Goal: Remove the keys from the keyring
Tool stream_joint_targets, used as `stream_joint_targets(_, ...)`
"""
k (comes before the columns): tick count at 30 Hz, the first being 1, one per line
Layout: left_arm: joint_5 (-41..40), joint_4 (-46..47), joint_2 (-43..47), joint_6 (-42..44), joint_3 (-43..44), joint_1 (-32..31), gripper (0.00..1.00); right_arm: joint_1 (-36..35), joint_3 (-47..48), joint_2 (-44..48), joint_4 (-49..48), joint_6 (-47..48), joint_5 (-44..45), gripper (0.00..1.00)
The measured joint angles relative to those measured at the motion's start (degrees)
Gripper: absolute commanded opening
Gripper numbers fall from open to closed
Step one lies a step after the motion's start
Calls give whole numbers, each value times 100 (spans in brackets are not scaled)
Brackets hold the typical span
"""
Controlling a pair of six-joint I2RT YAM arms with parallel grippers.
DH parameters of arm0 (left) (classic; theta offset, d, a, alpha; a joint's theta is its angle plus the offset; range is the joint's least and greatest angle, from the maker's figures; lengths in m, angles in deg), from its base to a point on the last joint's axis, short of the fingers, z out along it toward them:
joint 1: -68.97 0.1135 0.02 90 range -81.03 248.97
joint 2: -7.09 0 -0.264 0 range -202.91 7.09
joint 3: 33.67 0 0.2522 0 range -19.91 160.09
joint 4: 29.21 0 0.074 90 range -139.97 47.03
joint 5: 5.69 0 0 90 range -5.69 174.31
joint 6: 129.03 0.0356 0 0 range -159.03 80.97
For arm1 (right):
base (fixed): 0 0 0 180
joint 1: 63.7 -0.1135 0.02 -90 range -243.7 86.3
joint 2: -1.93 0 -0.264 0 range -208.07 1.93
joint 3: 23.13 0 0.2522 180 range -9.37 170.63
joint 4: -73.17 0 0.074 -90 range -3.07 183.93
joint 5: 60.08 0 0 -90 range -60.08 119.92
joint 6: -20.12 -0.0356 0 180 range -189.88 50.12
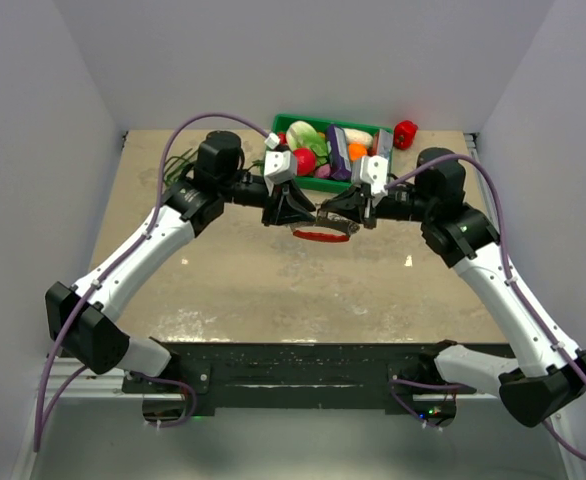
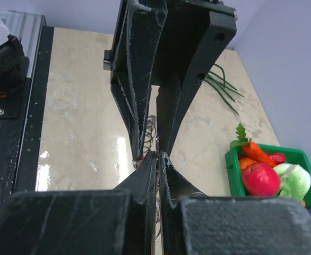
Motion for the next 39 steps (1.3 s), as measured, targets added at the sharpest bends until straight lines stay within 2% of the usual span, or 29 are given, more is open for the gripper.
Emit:
stream_joint_targets(3,-22,-9,-7,7,-44,0,25,2,0,24,22,24,-55,0)
stream_joint_targets(9,-57,-31,-11,85,-61,0,11,7,0,28,116,68,-142,0)
stream_joint_targets(11,-61,-31,-11,94,-61,0,10,7,0,28,160,76,-142,0)
stream_joint_targets(15,-61,-28,-11,120,-61,0,37,4,0,28,188,96,-131,0)
stream_joint_targets(18,-59,-44,-11,125,-61,0,44,7,0,28,188,98,-120,0)
stream_joint_targets(35,-59,-74,-11,153,-85,0,44,33,278,28,289,114,-131,0)
stream_joint_targets(38,-59,-79,-24,181,-140,-7,41,33,291,28,302,114,-140,0)
stream_joint_targets(39,-59,-87,-33,188,-151,-13,35,33,291,28,308,114,-144,0)
